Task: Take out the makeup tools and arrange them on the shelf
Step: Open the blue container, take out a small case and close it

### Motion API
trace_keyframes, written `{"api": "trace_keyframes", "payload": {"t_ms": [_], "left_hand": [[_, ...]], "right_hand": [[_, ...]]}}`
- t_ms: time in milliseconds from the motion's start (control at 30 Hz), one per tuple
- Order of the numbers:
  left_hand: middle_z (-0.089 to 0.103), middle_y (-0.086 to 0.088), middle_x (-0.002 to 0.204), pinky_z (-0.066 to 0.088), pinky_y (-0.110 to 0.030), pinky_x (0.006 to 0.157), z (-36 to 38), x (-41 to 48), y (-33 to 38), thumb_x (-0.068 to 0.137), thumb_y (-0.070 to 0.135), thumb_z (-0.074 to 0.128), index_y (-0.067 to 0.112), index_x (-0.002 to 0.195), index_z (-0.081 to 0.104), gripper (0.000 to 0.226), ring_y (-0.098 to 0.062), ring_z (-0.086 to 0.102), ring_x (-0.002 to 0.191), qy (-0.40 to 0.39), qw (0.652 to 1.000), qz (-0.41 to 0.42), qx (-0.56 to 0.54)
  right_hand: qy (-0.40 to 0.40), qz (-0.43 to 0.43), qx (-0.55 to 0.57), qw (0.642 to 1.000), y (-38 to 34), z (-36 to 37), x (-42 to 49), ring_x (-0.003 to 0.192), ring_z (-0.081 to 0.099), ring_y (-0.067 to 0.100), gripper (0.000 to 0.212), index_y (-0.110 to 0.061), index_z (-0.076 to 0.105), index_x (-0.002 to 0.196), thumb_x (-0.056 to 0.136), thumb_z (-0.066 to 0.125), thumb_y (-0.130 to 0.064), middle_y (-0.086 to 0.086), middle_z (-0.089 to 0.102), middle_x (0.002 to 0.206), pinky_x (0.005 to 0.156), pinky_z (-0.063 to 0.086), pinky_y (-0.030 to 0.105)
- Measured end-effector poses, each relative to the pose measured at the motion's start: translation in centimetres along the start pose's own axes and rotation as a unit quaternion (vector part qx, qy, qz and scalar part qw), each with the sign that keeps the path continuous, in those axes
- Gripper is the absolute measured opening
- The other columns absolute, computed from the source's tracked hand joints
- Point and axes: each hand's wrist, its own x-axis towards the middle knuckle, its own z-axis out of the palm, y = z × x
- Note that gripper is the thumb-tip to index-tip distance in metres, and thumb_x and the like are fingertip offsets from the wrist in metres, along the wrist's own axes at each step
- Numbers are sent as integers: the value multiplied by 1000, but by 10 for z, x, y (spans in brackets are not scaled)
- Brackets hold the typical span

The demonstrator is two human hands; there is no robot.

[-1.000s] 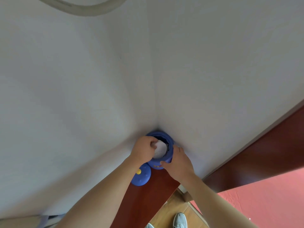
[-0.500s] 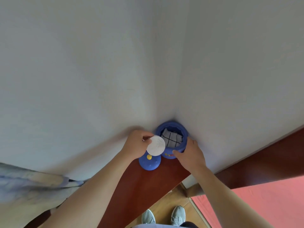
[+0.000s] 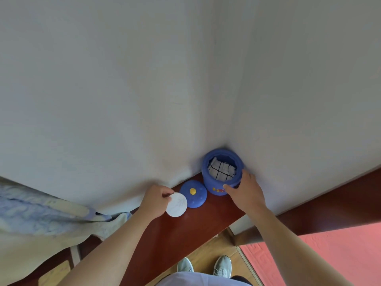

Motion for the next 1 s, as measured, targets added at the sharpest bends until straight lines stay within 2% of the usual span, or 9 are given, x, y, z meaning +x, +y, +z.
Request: {"api": "trace_keyframes", "payload": {"t_ms": [67,133,233,267,300,333,467,700,1000], "left_hand": [[67,2,75,53,-35,78,3,1,-13,70,11,56,8,82,76,24,-19,62,75,-4,1000,-13,13],[62,-1,68,50,-34,72,7,5,-27,63,18,49,18,69,71,23,-23,55,67,-12,1000,-18,23],[52,7,71,47,-32,70,13,7,-33,65,17,50,22,65,57,9,-12,47,68,-13,999,-22,26],[55,7,73,50,-34,73,16,8,-33,69,12,54,20,73,72,20,-11,50,70,-8,999,-31,12],[58,6,75,52,-35,77,18,9,-33,74,6,56,5,79,72,17,-11,53,73,-9,999,-34,7],[59,5,76,53,-37,80,20,11,-34,77,0,57,14,78,73,21,-12,55,75,-2,999,-36,6],[65,5,80,53,-38,82,26,19,-42,82,-3,57,5,90,76,23,-15,62,82,-1,999,-39,5],[72,0,114,44,-21,92,40,24,-62,91,3,59,10,115,72,28,-14,63,108,25,999,-40,-6],[73,4,109,47,-24,90,48,28,-75,92,7,60,15,112,74,26,-13,64,104,48,999,-24,-8]], "right_hand": [[0,2,-5,1000,-1,0,1,110,54,23,73,-15,37,140,81,69,-44,7,47,130,84,47,33],[0,3,-10,1000,-3,-1,1,109,55,23,70,-15,39,138,82,69,-43,7,48,128,83,46,31],[0,5,-12,1000,-3,0,1,109,55,23,70,-15,40,137,81,69,-44,7,48,128,84,48,33],[0,5,-12,1000,-3,0,1,110,55,23,71,-15,39,138,81,69,-44,7,48,128,86,49,34],[0,5,-10,1000,-2,0,1,111,55,23,72,-15,39,139,81,69,-45,6,48,129,87,49,35],[0,4,-9,1000,-3,0,1,111,54,22,73,-15,38,139,81,70,-44,6,48,129,88,49,34],[0,3,-10,1000,-5,0,0,113,54,23,75,-15,36,142,81,70,-42,7,47,131,88,46,32],[-6,10,-10,1000,-4,1,1,119,51,23,82,-13,29,147,83,69,-44,7,43,137,92,45,33],[-3,10,-5,1000,-3,0,0,115,52,21,79,-15,33,145,82,70,-44,5,46,133,88,44,30]]}}
